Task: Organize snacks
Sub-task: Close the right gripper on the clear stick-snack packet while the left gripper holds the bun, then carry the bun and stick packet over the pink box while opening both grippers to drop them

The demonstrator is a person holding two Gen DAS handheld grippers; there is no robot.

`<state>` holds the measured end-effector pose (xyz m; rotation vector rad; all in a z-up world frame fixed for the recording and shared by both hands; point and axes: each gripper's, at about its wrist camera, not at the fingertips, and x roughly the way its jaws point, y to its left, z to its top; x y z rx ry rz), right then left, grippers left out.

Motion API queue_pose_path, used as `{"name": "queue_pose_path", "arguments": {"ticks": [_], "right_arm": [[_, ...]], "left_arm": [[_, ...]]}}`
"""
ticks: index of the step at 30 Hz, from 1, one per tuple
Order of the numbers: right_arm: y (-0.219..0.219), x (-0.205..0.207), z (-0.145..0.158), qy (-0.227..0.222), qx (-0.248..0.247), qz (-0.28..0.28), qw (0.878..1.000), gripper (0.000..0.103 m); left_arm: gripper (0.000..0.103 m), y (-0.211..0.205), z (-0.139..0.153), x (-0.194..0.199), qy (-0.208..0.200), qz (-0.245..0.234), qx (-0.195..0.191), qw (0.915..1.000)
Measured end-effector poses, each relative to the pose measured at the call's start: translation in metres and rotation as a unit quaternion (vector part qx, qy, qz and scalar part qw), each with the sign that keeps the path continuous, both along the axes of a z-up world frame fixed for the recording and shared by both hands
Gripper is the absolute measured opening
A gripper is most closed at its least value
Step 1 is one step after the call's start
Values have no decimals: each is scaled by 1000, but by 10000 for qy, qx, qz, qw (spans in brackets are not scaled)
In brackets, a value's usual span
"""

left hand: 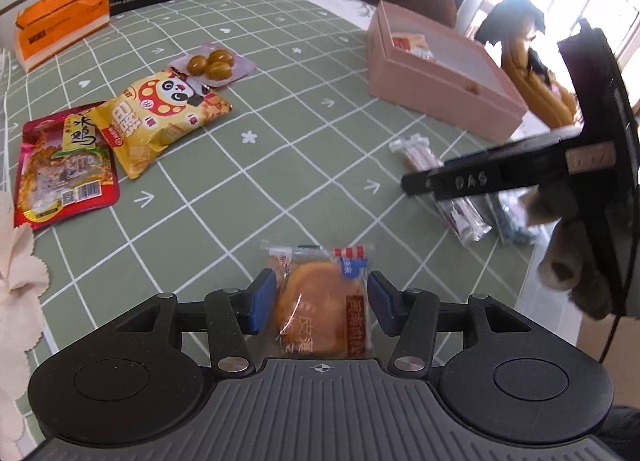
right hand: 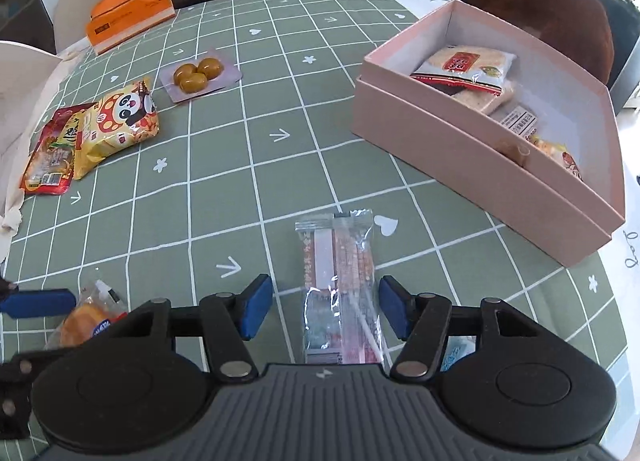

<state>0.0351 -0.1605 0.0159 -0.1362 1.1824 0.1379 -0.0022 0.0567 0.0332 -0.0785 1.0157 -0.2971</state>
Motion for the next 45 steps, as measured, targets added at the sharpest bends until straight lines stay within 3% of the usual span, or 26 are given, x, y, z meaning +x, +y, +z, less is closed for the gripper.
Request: {"name": "queue_pose_path", "arguments": {"ticks": [2,10,18,23,28,36,40,45], "right_arm": [[-1,0,2,-10,30,7,10000,40],[-7,-14,7,137,225,-52,9996,35],[-17,-36,31,-51,383,36,9992,35],[-37,-47,44,-128,666,-262,9974,35],[-59,-62,68,-312,718,-464,9959,35],[-108,-34,153,-1238,985,-740,9846,35],[-128,-5,187,-1821,839,-640,9776,35],[-165,40,185,-1919,812,-808,9747,35]], "left_arm": [[57,-2,-3,2,51,-29,63,10000],[63,-6,-8,7,170,-127,109,9997],[58,-18,-6,6,127,-175,93,9997],[54,-29,4,4,66,-263,-151,9995],[43,-45,41,22,-357,-421,-625,9965],[43,-105,126,85,-1421,-734,-857,9834],[43,-142,148,116,-1705,-819,-672,9796],[43,-180,153,156,-1649,-881,-349,9817]]}}
